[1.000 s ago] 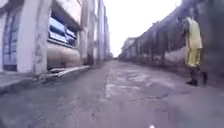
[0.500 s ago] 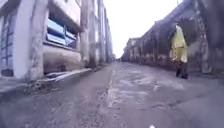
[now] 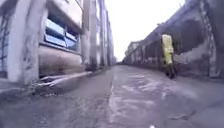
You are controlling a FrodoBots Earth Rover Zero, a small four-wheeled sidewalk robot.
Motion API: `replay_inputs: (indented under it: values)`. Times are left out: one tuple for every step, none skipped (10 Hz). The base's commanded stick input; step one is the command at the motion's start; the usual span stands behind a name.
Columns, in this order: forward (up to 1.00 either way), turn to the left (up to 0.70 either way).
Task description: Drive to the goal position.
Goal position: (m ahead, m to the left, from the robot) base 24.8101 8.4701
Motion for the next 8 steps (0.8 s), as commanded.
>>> replay_inputs:
  values:
    - [0.50, 0.00]
    - [0.50, 0.00]
    - [0.50, 0.00]
    - [0.50, 0.00]
    - [0.50, 0.00]
    - [0.50, 0.00]
    - [0.50, 0.00]
    - [0.50, -0.50]
